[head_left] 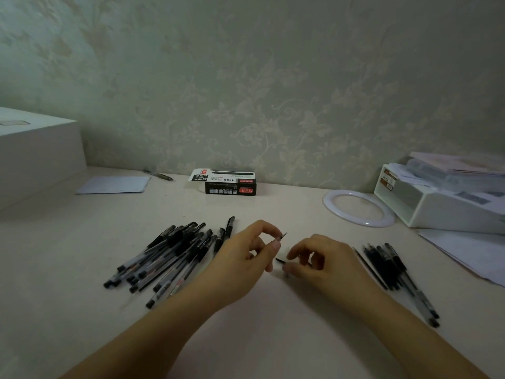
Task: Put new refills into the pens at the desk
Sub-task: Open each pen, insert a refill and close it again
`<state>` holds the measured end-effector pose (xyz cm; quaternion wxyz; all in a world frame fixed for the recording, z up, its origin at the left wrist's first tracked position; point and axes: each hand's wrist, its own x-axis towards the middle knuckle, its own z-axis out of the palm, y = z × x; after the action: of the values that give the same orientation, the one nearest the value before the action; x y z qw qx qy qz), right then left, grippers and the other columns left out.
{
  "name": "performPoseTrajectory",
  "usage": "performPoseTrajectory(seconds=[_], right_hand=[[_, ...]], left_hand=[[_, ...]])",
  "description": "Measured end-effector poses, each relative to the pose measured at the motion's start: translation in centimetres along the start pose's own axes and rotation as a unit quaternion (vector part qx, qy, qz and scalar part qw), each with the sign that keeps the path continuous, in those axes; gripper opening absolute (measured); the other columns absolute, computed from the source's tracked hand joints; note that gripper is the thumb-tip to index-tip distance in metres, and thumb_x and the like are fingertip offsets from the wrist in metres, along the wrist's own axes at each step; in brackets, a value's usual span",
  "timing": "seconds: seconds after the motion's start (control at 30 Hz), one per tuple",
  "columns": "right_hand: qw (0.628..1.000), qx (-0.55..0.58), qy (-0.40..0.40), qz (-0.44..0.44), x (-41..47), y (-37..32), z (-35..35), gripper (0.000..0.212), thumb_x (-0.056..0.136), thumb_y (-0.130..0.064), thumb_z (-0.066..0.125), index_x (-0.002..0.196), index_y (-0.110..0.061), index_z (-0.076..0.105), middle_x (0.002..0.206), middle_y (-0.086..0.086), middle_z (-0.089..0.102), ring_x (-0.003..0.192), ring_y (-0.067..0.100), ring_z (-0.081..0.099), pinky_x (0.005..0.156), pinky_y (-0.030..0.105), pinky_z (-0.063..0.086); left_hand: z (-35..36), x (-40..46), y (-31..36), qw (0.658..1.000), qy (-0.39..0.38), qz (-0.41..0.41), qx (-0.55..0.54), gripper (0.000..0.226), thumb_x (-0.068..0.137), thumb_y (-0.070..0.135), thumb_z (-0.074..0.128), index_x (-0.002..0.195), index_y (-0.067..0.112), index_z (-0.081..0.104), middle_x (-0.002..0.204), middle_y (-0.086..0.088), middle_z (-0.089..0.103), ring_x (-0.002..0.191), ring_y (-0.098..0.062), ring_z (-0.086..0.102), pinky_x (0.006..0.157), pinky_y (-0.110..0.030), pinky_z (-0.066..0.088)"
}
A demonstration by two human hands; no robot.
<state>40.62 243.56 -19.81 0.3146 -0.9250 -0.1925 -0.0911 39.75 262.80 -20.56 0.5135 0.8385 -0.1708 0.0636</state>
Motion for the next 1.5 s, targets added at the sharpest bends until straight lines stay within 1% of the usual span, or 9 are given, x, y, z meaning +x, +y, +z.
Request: performPoseTrajectory(seconds=[0.2, 0.33, 0.43, 0.7, 0.93, 1.03, 1.2, 1.33, 1.5], right_hand=[[1.000, -0.004, -0.017, -0.025, 0.1, 0.3, 0.8, 0.003, 0.088, -0.029, 0.070, 0.090, -0.029, 0.073, 0.082, -0.015, 0.066, 0.079, -0.006, 0.058, 0.073, 0.005, 0.041], [0.957, 0.267, 0.098, 0.058, 0.5, 0.3, -0.2, 0.004, 0.088, -0.017, 0.071, 0.086, -0.021, 0.072, 0.076, -0.004, 0.074, 0.065, 0.002, 0.066, 0.062, 0.014, 0.052], [0.925, 0.362, 0.088, 0.072, 0.6, 0.0, -0.5, 0.004, 0.089, -0.015, 0.069, 0.091, -0.017, 0.072, 0.080, 0.003, 0.075, 0.065, 0.009, 0.066, 0.064, 0.016, 0.053], [0.935, 0.353, 0.014, 0.032, 0.3, -0.4, -0.1, 0.008, 0.088, -0.007, 0.070, 0.093, -0.011, 0.074, 0.079, 0.006, 0.074, 0.068, 0.011, 0.065, 0.067, 0.020, 0.055], [0.938, 0.345, -0.024, 0.034, 0.3, 0.0, 0.0, 0.008, 0.085, -0.007, 0.073, 0.092, -0.010, 0.075, 0.075, 0.004, 0.075, 0.070, 0.011, 0.069, 0.066, 0.017, 0.053], [0.956, 0.291, -0.025, 0.023, 0.4, 0.3, 0.1, 0.004, 0.088, -0.019, 0.071, 0.087, -0.018, 0.074, 0.076, 0.000, 0.075, 0.070, 0.009, 0.069, 0.065, 0.017, 0.051], [0.988, 0.149, -0.020, -0.018, 0.3, 0.7, 0.8, 0.029, 0.094, -0.045, 0.054, 0.074, -0.026, 0.064, 0.066, -0.008, 0.065, 0.058, 0.001, 0.056, 0.059, 0.014, 0.045], [0.985, 0.169, -0.015, -0.018, 0.3, 0.7, 0.8, 0.046, 0.091, -0.060, 0.044, 0.065, -0.026, 0.062, 0.062, -0.008, 0.064, 0.053, 0.001, 0.055, 0.055, 0.012, 0.042], [0.978, 0.206, -0.029, -0.021, 0.8, 1.1, 0.8, 0.006, 0.091, -0.034, 0.066, 0.085, -0.034, 0.066, 0.084, -0.007, 0.070, 0.070, 0.017, 0.066, 0.065, 0.027, 0.056]], left_hand=[[0.0, 0.0, -0.1, 1.000, -0.002, 0.008, 0.003, 0.011, 0.096, 0.038, 0.050, 0.098, 0.045, 0.059, 0.065, 0.009, 0.061, 0.054, -0.009, 0.048, 0.056, -0.027, 0.046], [-0.1, -0.1, 0.0, 1.000, -0.013, 0.002, 0.024, 0.010, 0.096, 0.040, 0.050, 0.095, 0.044, 0.059, 0.067, 0.007, 0.061, 0.056, -0.009, 0.051, 0.057, -0.030, 0.048], [0.0, -0.3, 0.3, 0.999, -0.029, 0.002, 0.038, 0.010, 0.096, 0.042, 0.049, 0.095, 0.045, 0.058, 0.068, 0.008, 0.062, 0.059, -0.009, 0.054, 0.058, -0.027, 0.049], [-0.1, -0.3, 0.5, 0.999, -0.040, 0.010, 0.031, 0.006, 0.095, 0.039, 0.052, 0.092, 0.042, 0.057, 0.068, 0.007, 0.063, 0.058, -0.012, 0.054, 0.058, -0.030, 0.048], [-0.4, -0.5, 1.1, 0.990, -0.016, 0.058, 0.129, 0.015, 0.096, 0.035, 0.048, 0.090, 0.031, 0.061, 0.072, 0.007, 0.064, 0.064, -0.007, 0.057, 0.059, -0.024, 0.046], [-0.6, -0.6, 1.2, 0.982, -0.021, 0.083, 0.171, 0.018, 0.098, 0.028, 0.047, 0.094, 0.026, 0.065, 0.077, 0.009, 0.063, 0.073, -0.007, 0.057, 0.062, -0.018, 0.044], [-0.4, -0.5, 1.4, 0.974, -0.020, 0.114, 0.196, 0.015, 0.096, 0.025, 0.053, 0.100, 0.023, 0.067, 0.081, 0.016, 0.061, 0.076, 0.003, 0.053, 0.065, -0.005, 0.035], [-0.3, -0.5, 1.4, 0.971, -0.009, 0.126, 0.204, 0.012, 0.094, 0.029, 0.058, 0.101, 0.026, 0.067, 0.089, 0.015, 0.063, 0.078, 0.001, 0.053, 0.069, -0.007, 0.037], [-0.5, -0.5, 1.4, 0.977, 0.005, 0.110, 0.184, 0.009, 0.091, 0.027, 0.062, 0.098, 0.024, 0.067, 0.088, 0.015, 0.061, 0.076, 0.009, 0.054, 0.064, -0.003, 0.039]])
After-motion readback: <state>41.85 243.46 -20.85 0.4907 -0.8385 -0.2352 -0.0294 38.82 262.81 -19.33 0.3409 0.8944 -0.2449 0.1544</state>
